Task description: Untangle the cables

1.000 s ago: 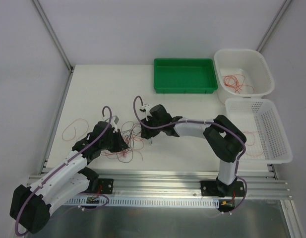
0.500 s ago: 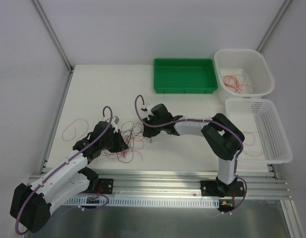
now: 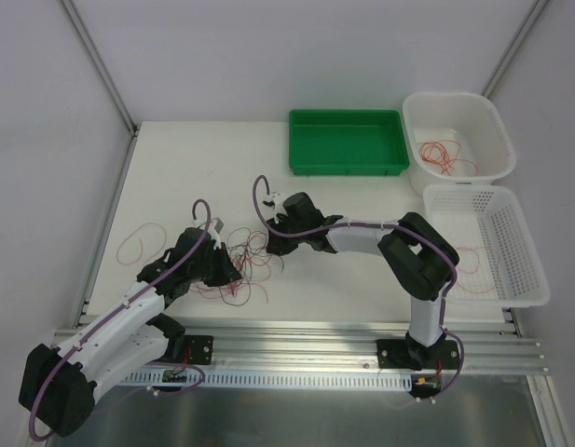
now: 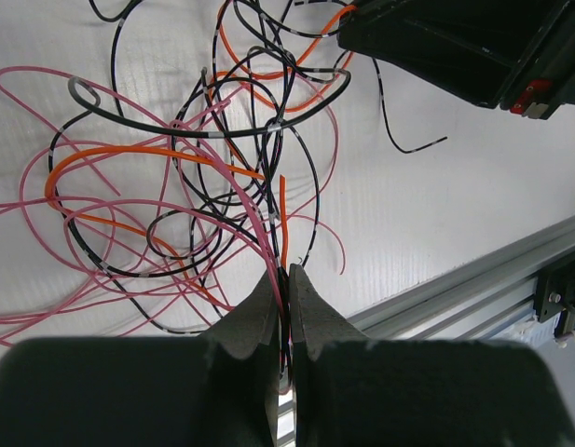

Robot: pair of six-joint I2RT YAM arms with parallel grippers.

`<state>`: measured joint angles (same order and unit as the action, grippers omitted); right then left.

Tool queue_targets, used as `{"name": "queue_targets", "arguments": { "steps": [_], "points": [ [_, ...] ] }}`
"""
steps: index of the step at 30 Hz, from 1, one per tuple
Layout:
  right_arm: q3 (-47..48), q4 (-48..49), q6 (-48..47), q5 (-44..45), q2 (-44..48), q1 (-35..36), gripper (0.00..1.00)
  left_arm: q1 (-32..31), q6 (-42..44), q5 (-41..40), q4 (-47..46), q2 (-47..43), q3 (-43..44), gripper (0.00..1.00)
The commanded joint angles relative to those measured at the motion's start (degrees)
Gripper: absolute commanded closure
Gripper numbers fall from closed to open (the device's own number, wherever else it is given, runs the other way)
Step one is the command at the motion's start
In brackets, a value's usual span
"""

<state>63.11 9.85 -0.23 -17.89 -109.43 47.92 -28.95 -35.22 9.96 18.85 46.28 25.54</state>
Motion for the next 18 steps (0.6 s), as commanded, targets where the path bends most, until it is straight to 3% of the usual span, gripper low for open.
{"name": "queue_targets", "arguments": {
  "steps": [1, 4, 9, 14, 18],
  "points": [
    [0.7, 2.02, -0.3, -1.36, 0.61, -0.46, 0.87, -0.58, -1.16, -1.25, 0.22, 0.56, 0.74, 1.0],
    [-1.49, 1.32, -0.91, -0.92, 3.76, -1.16, 0.99, -0.49, -1.78, -3.45, 0.4, 1.35, 0.91, 1.0],
    [-6.5, -5.44, -3.19, 3.73, 14.31, -3.09, 0.99, -0.41, -3.1, -8.45, 0.66, 3.72, 1.62, 1.0],
    [-13.53, -14.73, -4.86, 6.02, 34.13, -9.41, 0.99, 0.82, -4.67, -16.53, 0.75, 7.33, 2.32, 1.0],
    [-13.72, -25.21, -7.24, 9.27, 49.11, -14.95, 0.99, 4.95, -5.73, -17.6, 0.75, 8.65, 1.71, 1.0]
  ]
}}
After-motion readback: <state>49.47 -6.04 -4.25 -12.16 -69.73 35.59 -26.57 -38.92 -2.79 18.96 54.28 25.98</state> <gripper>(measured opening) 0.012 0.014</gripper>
